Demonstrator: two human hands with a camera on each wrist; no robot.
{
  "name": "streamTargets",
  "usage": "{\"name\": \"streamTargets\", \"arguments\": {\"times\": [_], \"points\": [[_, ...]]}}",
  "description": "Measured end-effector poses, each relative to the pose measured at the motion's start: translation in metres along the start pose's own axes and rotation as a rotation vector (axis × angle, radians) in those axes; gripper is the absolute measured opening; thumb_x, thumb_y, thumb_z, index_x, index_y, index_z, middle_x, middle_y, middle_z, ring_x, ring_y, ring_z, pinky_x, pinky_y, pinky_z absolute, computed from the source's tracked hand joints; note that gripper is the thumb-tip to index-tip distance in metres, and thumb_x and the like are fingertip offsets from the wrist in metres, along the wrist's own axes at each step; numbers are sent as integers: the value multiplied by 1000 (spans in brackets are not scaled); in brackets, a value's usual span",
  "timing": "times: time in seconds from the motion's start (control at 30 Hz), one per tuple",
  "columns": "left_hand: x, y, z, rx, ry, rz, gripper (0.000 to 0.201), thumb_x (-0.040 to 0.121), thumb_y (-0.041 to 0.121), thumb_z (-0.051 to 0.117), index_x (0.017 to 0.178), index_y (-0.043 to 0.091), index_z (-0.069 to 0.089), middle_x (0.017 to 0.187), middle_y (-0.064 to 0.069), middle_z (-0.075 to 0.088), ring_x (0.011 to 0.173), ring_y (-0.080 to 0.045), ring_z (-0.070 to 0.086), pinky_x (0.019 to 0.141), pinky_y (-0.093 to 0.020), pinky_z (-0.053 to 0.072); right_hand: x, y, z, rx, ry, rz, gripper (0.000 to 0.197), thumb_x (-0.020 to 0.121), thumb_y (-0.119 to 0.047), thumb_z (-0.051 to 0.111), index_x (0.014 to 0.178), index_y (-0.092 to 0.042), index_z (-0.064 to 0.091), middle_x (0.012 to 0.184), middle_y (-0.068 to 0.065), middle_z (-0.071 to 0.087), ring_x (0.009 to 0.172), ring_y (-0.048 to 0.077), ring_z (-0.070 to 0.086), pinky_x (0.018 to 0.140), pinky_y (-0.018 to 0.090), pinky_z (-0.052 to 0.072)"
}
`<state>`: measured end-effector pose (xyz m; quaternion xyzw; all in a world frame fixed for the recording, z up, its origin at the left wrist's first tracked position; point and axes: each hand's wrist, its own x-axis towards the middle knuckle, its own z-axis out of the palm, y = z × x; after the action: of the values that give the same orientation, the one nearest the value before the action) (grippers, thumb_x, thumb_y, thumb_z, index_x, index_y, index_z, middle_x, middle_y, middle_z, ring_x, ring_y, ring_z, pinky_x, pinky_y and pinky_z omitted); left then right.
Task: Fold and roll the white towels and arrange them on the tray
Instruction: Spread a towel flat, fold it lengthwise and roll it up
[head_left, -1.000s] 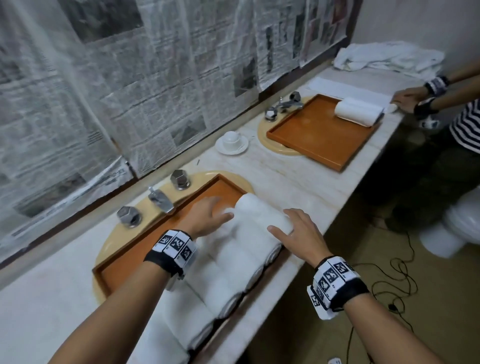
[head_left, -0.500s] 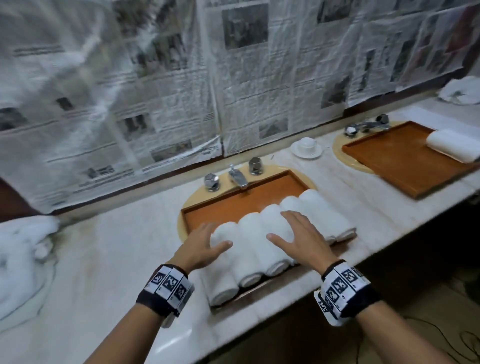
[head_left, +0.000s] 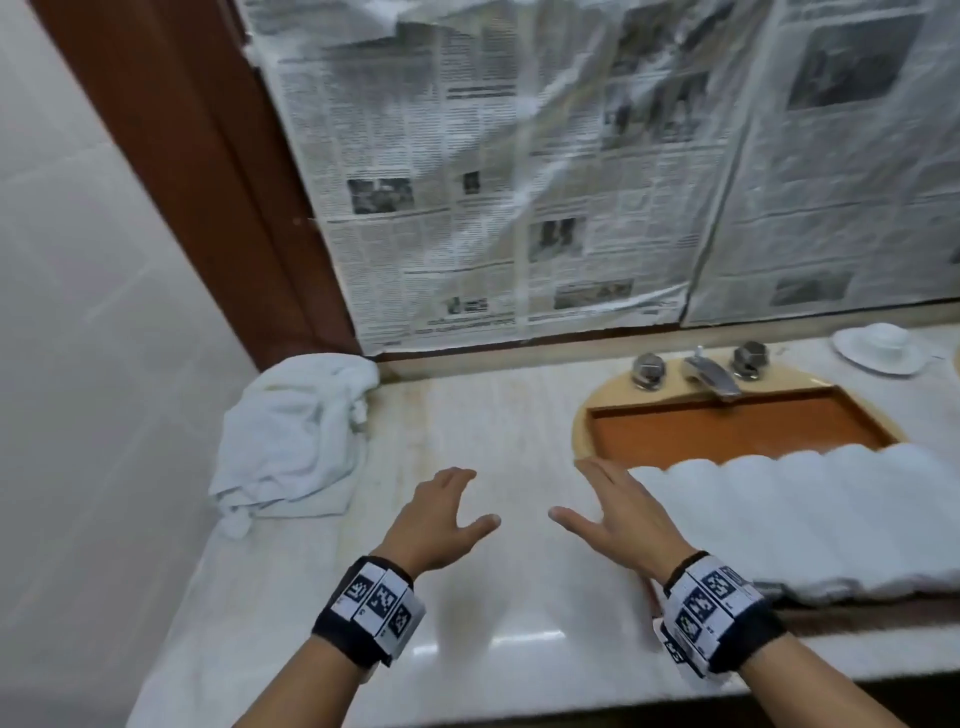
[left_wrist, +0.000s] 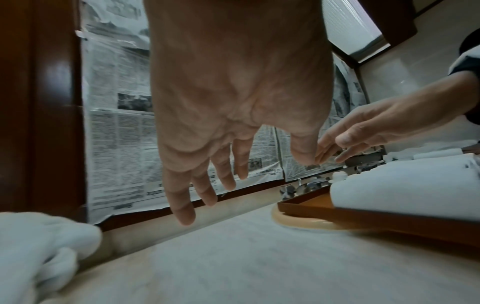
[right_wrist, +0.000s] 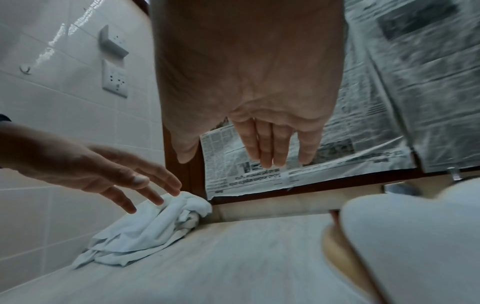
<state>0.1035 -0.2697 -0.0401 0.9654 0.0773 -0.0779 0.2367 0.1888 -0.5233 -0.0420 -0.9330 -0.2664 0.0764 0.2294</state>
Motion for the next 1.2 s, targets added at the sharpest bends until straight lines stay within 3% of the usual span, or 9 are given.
{"name": "streamTargets", "arguments": {"times": [0.43, 0.73, 0.9, 1.07, 1.2], "points": [[-33, -164, -52, 3, 118, -175, 74, 93, 57, 56, 153, 22, 31, 159, 4, 27, 143, -24, 29, 112, -42, 36, 84, -142, 80, -12, -140, -147, 79, 92, -65, 46, 153, -18, 28, 158, -5, 27, 145, 11, 24, 113, 28, 26], [-8, -253, -86, 16, 174, -371, 74, 92, 50, 62, 152, 18, 33, 158, -2, 30, 139, -29, 34, 111, -43, 36, 168, -204, 139, 8, -181, -344, 68, 96, -51, 53, 151, -16, 32, 155, 0, 33, 140, 16, 33, 108, 28, 33], [12, -298, -93, 29, 218, -467, 74, 90, 44, 67, 150, 15, 35, 157, -3, 31, 136, -32, 36, 110, -42, 37, 220, -233, 174, -21, -160, -475, 66, 94, -44, 58, 149, -14, 36, 153, 6, 35, 136, 25, 37, 105, 35, 38], [30, -317, -89, 28, 253, -476, 67, 89, 36, 68, 146, 18, 39, 151, -2, 34, 130, -30, 42, 105, -39, 40, 261, -257, 213, -134, -152, -563, 71, 74, -41, 78, 133, -11, 51, 138, 13, 51, 120, 33, 53, 96, 44, 49], [40, -323, -88, 109, 330, -470, 51, 87, 28, 70, 133, 21, 49, 135, 0, 45, 109, -28, 49, 91, -36, 44, 277, -269, 235, -242, -109, -535, 67, 56, -40, 82, 111, -15, 54, 115, 8, 56, 97, 30, 55, 73, 40, 48]]}}
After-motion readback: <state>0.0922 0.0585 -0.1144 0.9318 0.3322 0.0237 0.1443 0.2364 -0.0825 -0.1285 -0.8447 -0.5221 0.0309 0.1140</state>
